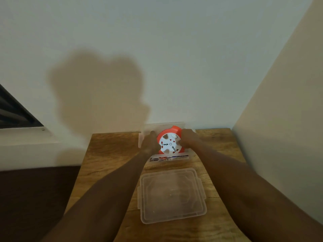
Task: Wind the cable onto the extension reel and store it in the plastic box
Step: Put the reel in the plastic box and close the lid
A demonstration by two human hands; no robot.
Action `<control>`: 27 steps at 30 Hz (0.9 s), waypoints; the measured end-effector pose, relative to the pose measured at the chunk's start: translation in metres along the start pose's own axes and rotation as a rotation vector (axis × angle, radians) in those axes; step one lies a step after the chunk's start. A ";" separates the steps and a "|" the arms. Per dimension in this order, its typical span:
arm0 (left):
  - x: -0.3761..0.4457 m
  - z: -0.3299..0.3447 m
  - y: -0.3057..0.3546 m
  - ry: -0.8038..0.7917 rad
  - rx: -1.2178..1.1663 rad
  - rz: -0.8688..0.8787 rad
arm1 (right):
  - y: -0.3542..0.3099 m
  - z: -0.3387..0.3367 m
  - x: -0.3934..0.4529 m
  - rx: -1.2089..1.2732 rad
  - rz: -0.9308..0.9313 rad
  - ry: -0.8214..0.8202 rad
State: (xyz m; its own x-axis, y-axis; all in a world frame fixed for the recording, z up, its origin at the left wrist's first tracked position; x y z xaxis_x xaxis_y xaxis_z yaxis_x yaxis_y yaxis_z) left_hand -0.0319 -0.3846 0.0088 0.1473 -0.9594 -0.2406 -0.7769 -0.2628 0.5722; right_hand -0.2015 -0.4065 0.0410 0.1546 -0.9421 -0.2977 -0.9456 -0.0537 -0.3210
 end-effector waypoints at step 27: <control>-0.079 -0.044 -0.017 0.440 0.031 0.409 | 0.042 -0.036 -0.057 0.540 -0.110 0.665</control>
State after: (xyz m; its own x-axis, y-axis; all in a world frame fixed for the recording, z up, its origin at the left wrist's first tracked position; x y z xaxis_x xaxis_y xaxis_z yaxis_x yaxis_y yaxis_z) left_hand -0.0037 -0.3094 0.0522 0.0668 -0.9363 0.3449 -0.8405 0.1335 0.5251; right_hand -0.2604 -0.3672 0.0767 -0.1224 -0.9479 0.2942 -0.6437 -0.1498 -0.7505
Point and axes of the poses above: each hand's wrist, its own x-axis towards the middle knuckle, its own z-axis out of the palm, y = z × x, the point moved 10 cm from there along x, towards the middle knuckle, and after that the axes turned 2 degrees about -z, right-handed, at the moved point
